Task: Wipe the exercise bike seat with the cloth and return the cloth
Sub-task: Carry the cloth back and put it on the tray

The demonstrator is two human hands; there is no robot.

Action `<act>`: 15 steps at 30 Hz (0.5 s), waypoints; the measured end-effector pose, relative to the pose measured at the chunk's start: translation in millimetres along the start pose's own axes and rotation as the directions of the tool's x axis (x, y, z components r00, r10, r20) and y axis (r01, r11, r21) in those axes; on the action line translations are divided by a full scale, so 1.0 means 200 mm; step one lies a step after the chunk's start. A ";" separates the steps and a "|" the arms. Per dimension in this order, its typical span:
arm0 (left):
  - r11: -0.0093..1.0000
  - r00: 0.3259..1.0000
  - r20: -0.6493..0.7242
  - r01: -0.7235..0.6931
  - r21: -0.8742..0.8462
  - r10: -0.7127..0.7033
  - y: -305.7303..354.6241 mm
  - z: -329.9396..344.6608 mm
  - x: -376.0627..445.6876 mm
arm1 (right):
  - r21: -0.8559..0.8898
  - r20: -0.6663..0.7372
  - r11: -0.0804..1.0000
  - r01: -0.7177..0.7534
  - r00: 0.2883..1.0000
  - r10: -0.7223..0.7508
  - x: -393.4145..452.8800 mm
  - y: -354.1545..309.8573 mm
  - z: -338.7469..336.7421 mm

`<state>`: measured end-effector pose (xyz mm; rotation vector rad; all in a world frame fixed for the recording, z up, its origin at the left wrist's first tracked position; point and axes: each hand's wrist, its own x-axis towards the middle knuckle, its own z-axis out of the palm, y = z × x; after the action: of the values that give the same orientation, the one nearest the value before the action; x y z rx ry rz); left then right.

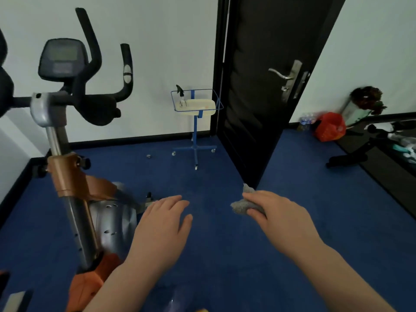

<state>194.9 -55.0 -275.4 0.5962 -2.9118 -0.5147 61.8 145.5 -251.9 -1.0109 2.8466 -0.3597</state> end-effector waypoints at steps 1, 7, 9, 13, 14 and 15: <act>1.000 1.000 0.004 -0.002 0.011 0.002 -0.01 0.00 0.06 | -0.003 0.002 1.000 0.009 1.000 -0.009 0.06 0.01 0.00; 0.999 0.999 0.030 -0.029 0.021 0.029 0.05 0.01 0.38 | 0.008 -0.005 1.000 0.013 1.000 -0.012 0.36 0.10 -0.05; 0.999 0.999 0.031 -0.031 0.026 0.030 0.07 0.02 0.48 | 0.013 -0.015 1.000 0.007 1.000 -0.006 0.47 0.15 -0.07; 0.999 1.000 0.005 -0.010 0.053 0.010 0.11 0.05 0.71 | 0.029 -0.011 0.998 0.047 0.999 -0.047 0.70 0.25 -0.07; 0.999 1.000 -0.006 0.005 0.051 -0.004 0.13 0.06 0.78 | 0.034 -0.001 0.998 0.061 0.998 -0.061 0.76 0.28 -0.07; 0.999 1.000 -0.015 0.022 0.048 -0.021 0.15 0.07 0.84 | 0.037 0.008 0.997 0.073 0.997 -0.074 0.81 0.31 -0.07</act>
<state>27.9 -93.1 -268.2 0.6349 -2.9149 -0.4428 -105.1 92.4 -256.3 -1.1098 2.7898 -0.4109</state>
